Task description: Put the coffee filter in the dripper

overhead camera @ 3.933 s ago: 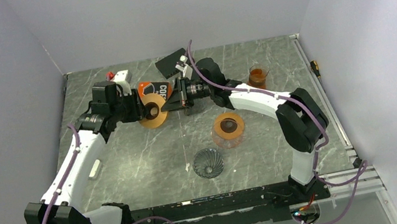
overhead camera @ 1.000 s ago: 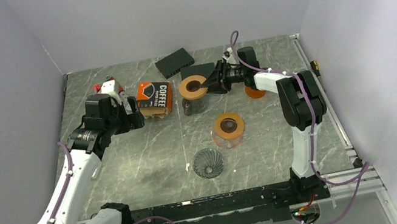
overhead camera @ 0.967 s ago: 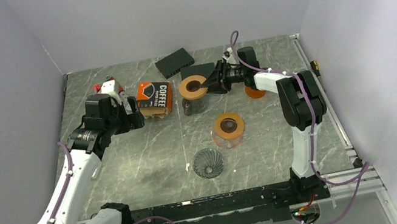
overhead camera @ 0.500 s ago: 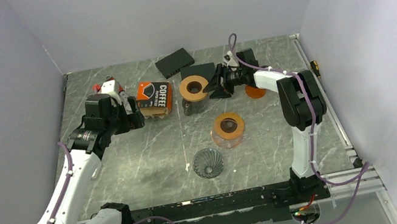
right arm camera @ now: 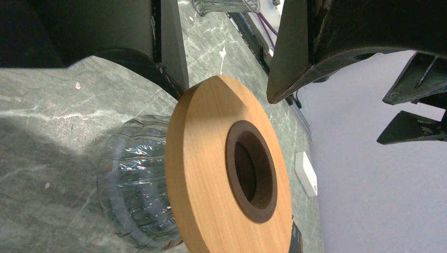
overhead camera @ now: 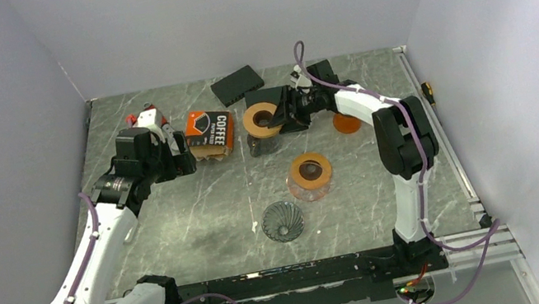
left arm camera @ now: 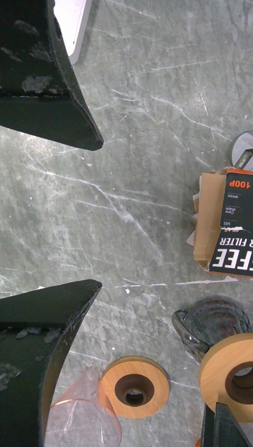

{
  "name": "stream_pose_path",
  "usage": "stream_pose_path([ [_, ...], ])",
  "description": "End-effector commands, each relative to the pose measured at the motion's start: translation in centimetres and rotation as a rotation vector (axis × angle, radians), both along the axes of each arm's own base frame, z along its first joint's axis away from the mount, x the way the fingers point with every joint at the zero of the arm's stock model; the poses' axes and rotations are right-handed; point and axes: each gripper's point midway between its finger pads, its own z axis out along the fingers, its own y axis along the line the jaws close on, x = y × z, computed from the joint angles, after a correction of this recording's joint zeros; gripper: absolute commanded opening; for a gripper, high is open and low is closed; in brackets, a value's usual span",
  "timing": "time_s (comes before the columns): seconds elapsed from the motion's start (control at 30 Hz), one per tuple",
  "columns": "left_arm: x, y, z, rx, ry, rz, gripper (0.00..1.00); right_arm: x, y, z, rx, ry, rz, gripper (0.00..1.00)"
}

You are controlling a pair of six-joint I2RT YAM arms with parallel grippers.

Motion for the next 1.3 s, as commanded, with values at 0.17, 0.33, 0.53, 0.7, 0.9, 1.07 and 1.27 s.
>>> stream_pose_path([
  [0.17, 0.2, -0.2, 1.2, -0.020, -0.044, -0.004, 1.00, -0.2, -1.4, 1.6, -0.085, -0.072, 0.008, 0.66],
  [0.33, 0.2, -0.3, 1.1, -0.024, -0.041, -0.008, 1.00, -1.2, -2.2, 2.7, -0.122, -0.116, 0.010, 0.72],
  [0.53, 0.4, -0.9, 0.4, -0.045, -0.009, -0.019, 0.99, -2.8, -3.2, 6.1, -0.138, -0.218, -0.003, 0.76],
  [0.7, 0.5, -2.3, -2.1, -0.083, 0.113, -0.032, 0.98, -4.2, -3.7, 7.7, -0.120, -0.290, -0.003, 0.81],
  [0.9, -0.6, -6.4, -5.4, -0.230, 0.255, -0.151, 0.95, -5.5, -4.2, 8.4, -0.084, -0.319, -0.003, 0.84],
  [1.07, -2.8, -10.9, -7.3, -0.330, 0.318, -0.238, 0.91, -5.9, -4.6, 8.5, -0.065, -0.317, -0.009, 0.84],
  [1.27, -6.0, -15.1, -9.5, -0.308, 0.382, -0.319, 0.85, -6.1, -4.8, 8.8, -0.040, -0.317, -0.005, 0.84],
])
